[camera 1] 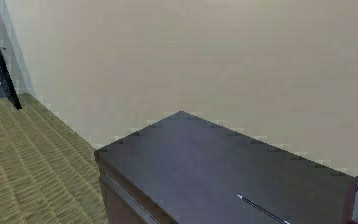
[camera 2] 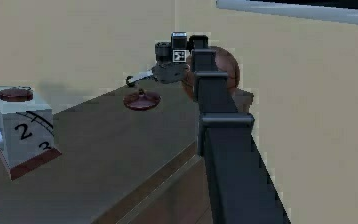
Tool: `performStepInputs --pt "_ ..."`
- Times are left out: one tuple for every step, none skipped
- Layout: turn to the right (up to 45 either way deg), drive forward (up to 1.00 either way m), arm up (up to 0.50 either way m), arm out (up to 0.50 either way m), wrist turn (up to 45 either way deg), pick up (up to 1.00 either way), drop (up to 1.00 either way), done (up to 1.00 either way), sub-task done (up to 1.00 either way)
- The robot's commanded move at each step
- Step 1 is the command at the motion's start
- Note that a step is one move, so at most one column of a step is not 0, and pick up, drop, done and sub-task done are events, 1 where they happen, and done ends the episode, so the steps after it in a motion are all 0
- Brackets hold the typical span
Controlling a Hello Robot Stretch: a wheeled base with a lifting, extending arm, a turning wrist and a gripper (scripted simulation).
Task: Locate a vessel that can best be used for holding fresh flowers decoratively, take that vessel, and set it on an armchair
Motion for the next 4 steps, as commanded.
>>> performStepInputs --pt "0.0 0.0 -0.1 0.0 0.0 0.0 0.0 0.0 0.0" --pt "0.0 0.0 0.0 0.0 0.0 1.0 0.0 0.0 0.0" --pt "0.0 0.0 0.1 0.0 0.0 0.0 0.0 0.0 0.0" --pt "0.0 0.0 0.0 0.0 -45.0 0.0 0.0 0.0 0.0"
